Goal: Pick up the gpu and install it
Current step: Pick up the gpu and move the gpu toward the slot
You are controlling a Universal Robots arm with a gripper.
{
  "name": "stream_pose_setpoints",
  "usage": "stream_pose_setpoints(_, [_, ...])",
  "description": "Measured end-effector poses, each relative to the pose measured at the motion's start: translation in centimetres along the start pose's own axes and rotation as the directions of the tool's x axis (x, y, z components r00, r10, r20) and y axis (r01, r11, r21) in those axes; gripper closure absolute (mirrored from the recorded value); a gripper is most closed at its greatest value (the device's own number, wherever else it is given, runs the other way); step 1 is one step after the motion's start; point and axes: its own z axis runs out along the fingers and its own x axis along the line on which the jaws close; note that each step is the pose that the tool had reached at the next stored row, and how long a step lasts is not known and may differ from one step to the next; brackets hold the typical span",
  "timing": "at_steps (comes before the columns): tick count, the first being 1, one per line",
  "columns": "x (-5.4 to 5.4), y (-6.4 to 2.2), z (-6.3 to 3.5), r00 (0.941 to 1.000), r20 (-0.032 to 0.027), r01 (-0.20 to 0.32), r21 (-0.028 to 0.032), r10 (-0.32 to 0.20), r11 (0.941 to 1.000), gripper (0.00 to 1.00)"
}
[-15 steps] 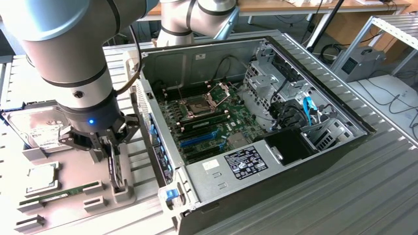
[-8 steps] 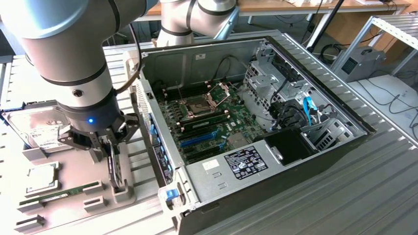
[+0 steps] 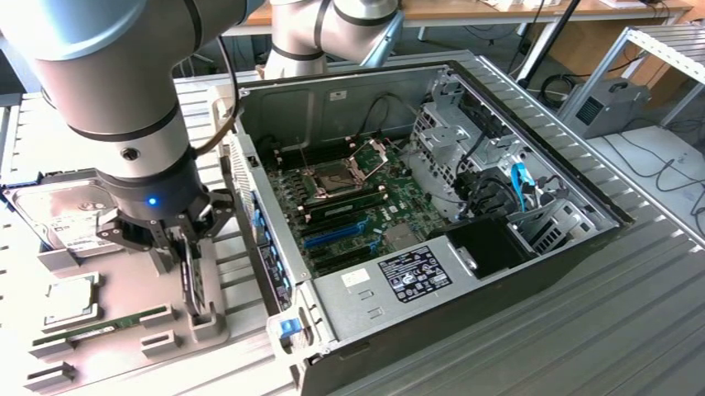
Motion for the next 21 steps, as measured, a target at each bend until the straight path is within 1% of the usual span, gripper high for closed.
stream_pose_setpoints(21, [-0.02, 0.05, -0.93, 1.0000, -0.0001, 0.000, 0.0001, 0.000, 1.0000, 0.74])
